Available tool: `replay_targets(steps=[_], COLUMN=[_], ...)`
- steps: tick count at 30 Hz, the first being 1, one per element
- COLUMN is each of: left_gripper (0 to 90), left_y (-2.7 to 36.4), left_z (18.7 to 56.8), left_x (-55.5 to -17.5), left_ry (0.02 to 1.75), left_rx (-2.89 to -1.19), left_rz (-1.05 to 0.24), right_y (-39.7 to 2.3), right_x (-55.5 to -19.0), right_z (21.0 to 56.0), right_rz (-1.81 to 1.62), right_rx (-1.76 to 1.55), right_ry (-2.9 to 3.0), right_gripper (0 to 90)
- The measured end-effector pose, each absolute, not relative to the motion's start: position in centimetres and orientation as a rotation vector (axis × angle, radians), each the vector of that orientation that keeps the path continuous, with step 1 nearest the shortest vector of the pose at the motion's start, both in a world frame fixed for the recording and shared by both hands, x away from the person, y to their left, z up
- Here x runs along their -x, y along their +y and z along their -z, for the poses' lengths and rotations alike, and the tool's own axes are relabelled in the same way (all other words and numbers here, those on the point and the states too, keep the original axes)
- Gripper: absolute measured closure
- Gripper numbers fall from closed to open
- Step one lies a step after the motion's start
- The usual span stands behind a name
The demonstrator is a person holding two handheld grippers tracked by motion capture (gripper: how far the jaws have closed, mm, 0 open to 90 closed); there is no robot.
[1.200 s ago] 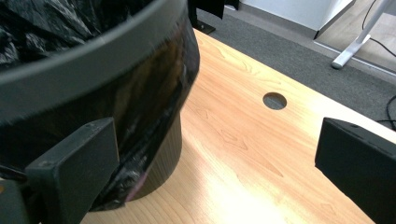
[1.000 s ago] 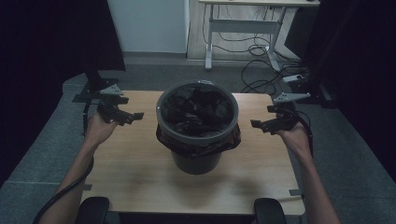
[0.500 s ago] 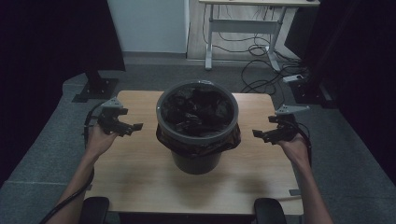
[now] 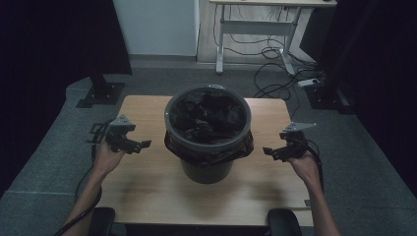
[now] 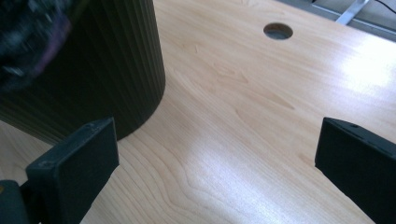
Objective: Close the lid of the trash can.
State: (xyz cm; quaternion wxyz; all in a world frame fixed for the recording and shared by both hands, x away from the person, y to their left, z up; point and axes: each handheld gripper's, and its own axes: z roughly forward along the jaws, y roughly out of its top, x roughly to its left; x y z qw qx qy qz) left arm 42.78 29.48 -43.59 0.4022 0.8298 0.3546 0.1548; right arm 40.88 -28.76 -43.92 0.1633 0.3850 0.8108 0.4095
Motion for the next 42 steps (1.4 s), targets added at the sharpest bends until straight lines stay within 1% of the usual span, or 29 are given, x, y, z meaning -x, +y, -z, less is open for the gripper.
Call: replay_targets(steps=[9,28,42], left_gripper=[0.0,0.0,0.0], left_y=[29.6,28.3,26.3], left_z=[46.1,50.4,52.7], left_x=[-42.3,-41.6,-41.3], left_ry=[0.917,0.93,0.9], left_rx=[-2.075,-2.108,-2.187], left_rz=[-0.374,-0.358,-0.348], right_y=[-27.7,-26.3,-25.0], right_x=[-40.6,-39.3,-38.0], right_z=[46.5,52.1,55.0], right_rz=[-1.104,-1.083,-1.042], right_rx=[-1.093,-1.105,-1.088], right_ry=[2.339,2.364,2.392], right_gripper=[0.0,0.0,0.0])
